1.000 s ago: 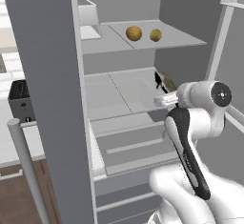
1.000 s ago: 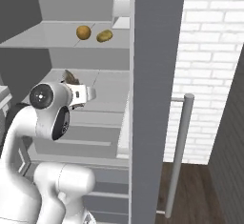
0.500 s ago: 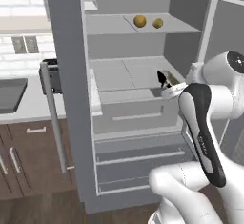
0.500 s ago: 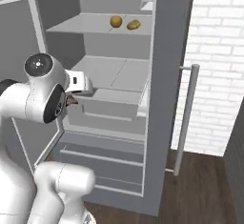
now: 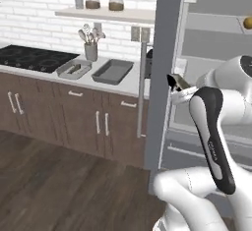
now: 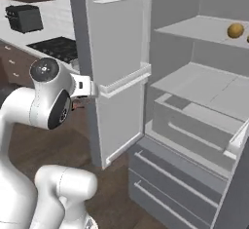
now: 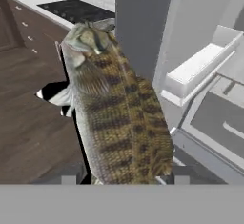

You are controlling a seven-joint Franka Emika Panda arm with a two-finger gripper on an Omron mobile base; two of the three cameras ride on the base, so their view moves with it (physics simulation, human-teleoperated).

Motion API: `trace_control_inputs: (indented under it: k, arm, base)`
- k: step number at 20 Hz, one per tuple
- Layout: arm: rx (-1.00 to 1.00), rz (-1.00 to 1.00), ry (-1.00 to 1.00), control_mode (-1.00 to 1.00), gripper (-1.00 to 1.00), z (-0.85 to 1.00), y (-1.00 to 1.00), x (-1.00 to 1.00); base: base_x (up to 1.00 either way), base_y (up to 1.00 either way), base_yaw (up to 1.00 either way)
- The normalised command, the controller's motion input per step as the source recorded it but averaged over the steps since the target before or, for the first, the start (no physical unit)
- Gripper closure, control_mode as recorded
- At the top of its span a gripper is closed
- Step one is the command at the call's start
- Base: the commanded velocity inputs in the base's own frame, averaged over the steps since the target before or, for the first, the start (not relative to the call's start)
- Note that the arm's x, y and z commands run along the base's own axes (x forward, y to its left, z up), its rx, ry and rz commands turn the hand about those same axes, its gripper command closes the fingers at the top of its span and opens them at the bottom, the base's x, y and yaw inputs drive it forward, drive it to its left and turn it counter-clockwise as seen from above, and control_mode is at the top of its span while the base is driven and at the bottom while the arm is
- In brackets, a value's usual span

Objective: Place one potato and one fish in each tupperware on the nearby counter, to pack two identical lunches.

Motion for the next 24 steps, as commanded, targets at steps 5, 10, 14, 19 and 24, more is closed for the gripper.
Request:
trace_control_inputs:
  k: [5, 10, 14, 19, 24]
  arm:
    - [0.00, 0.00, 0.00, 1.00, 1.00, 0.00, 0.00, 0.00]
    - [0.00, 0.00, 0.00, 1.00, 1.00, 0.00, 0.00, 0.00]
    - [0.00, 0.00, 0.00, 1.00, 1.00, 0.00, 0.00, 0.00]
    - [0.00, 0.00, 0.00, 1.00, 1.00, 0.00, 0.00, 0.00]
    - [0.00, 0.00, 0.00, 1.00, 1.00, 0.00, 0.00, 0.00]
  base:
    - [0.01, 0.93, 0.67]
    - [1.00, 0.81, 0.10]
    - [1.00, 0.13, 0.00]
    - [1.00, 0.00, -0.03]
    - [1.00, 0.00, -0.27]
